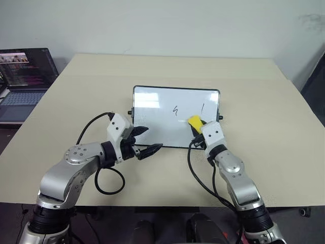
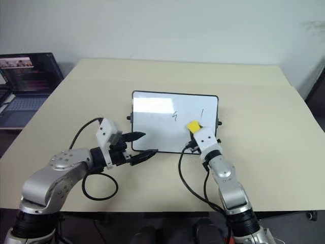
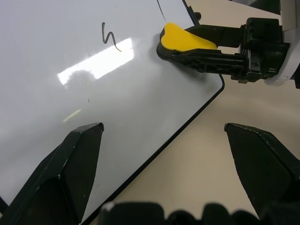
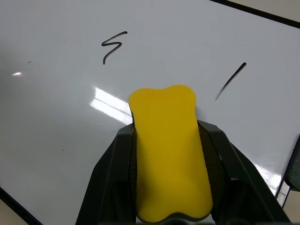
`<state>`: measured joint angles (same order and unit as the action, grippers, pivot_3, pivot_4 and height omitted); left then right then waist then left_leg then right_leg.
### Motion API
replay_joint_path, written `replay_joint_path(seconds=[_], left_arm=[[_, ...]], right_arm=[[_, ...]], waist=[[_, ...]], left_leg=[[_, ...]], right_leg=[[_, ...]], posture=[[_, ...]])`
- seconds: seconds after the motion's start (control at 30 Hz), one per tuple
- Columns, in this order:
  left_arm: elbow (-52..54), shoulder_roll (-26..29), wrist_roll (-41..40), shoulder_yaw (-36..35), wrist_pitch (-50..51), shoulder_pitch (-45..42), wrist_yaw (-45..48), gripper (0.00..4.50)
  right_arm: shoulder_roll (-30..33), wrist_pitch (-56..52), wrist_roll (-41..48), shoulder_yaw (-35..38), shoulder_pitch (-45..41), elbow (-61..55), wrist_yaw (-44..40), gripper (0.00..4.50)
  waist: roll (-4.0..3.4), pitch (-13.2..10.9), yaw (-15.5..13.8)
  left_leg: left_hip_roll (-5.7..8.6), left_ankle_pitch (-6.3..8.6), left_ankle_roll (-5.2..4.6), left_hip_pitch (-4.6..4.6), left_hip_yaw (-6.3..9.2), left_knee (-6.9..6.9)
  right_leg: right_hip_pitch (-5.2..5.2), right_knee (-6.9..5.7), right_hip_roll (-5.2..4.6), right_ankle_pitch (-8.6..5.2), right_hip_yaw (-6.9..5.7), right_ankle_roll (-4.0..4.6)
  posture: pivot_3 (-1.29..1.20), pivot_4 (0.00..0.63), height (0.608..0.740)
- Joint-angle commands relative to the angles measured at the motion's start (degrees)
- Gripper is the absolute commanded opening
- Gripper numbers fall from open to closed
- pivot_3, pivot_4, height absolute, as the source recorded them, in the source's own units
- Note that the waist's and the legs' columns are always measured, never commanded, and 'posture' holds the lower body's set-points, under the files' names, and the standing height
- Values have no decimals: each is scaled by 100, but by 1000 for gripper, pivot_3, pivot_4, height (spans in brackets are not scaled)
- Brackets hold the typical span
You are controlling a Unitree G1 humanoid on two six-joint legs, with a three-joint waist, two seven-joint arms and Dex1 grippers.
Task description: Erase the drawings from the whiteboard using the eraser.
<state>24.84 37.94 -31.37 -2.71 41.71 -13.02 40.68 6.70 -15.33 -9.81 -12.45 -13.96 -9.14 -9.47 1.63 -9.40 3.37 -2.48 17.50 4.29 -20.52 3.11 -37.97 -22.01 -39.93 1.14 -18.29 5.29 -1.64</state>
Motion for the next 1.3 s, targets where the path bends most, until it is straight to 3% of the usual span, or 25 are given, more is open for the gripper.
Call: replay_joint_path(seconds=[0.03, 0.5, 0.93, 1.13, 1.3], left_arm=[[122, -13, -19, -58, -95, -40, 1, 4500], [191, 12, -42, -68, -46, -38, -7, 4500], [198, 22, -30, -81, -94, 38, 24, 4500], [188, 30, -26, -80, -106, 49, 39, 4500], [267, 34, -85, -114, 12, -3, -26, 4500]], right_arm=[[34, 220, 6, 307, -198, 186, 207, 1433], [192, 555, -66, 773, -791, 874, 677, 1433], [134, -398, -112, 71, 260, 174, 120, 1433], [109, -848, -58, -71, 341, -54, -59, 1431], [244, -272, -150, -238, 78, -754, -222, 1431]], waist=[[-4, -4, -2], [-9, -11, -13], [-6, -8, 2], [-4, -6, 12], [-7, -11, 12]], left_leg=[[0, 0, 1, -1, 0, 0], [-1, 1, 1, -31, 2, 9], [-2, 1, 1, -25, 2, 8], [-3, 0, 1, -12, -3, 5], [-3, -1, 2, -10, -3, 4]], right_leg=[[-1, 0, 6, 1, 1, 0], [-23, 14, -16, 1, -3, 1], [-18, 11, -15, 1, -2, 1], [-12, 9, -11, 1, 5, -1], [-10, 9, -8, 2, 6, -4]], posture=[[0, 150, 740], [0, 150, 740], [0, 150, 740], [0, 150, 740], [0, 150, 740]])
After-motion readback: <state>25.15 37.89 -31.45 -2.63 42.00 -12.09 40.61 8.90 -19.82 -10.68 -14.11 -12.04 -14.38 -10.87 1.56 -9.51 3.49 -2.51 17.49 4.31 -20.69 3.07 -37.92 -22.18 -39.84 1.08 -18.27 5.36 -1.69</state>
